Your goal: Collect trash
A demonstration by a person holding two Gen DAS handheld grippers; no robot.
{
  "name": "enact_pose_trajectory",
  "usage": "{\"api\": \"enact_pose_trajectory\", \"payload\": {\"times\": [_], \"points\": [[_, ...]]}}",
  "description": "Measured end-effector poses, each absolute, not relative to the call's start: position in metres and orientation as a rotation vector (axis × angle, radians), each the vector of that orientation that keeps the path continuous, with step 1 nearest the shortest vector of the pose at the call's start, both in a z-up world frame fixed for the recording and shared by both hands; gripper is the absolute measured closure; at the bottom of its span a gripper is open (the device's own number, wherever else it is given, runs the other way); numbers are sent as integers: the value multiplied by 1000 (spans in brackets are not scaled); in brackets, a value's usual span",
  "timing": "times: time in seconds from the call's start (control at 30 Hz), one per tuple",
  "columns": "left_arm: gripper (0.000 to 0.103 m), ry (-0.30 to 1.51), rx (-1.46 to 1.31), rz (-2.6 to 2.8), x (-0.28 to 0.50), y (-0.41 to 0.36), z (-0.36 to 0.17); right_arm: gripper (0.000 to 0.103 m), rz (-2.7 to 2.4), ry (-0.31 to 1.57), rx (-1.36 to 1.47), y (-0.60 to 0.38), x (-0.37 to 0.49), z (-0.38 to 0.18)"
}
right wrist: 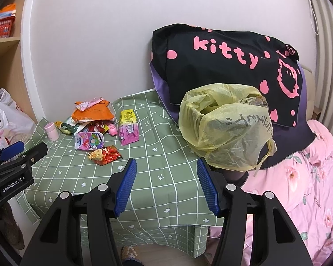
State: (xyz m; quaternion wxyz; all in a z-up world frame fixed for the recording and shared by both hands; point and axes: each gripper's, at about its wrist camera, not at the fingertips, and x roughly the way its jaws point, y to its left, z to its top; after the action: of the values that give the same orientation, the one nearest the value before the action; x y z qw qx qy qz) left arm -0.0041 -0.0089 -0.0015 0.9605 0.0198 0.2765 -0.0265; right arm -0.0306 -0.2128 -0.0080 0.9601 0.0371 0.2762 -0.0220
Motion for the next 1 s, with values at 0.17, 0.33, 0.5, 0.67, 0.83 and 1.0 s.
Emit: {"api": "enact_pose_trajectory", "payload": {"times": [0.17, 0.33, 0.5, 0.67, 0.83, 1.0], "points": [[31, 559, 40, -53, -4, -9, -1, 50, -44, 560, 77, -213, -31, -8], [31, 559, 41, -54, -4, -9, -1, 50, -47, 558, 79, -215, -32, -9], [31, 559, 41, -54, -4, -10, -1, 50, -50, 557, 81, -216, -32, -9], [31, 557, 40, -54, -5, -10, -1, 50, -49, 558, 81, -216, -32, -9], [31, 560, 38, -54, -2, -8, -1, 50, -49, 557, 81, -216, -31, -10], [31, 560, 35, -37, 12, 4, -5, 50, -45, 567, 83, -219, -25, -12]]}}
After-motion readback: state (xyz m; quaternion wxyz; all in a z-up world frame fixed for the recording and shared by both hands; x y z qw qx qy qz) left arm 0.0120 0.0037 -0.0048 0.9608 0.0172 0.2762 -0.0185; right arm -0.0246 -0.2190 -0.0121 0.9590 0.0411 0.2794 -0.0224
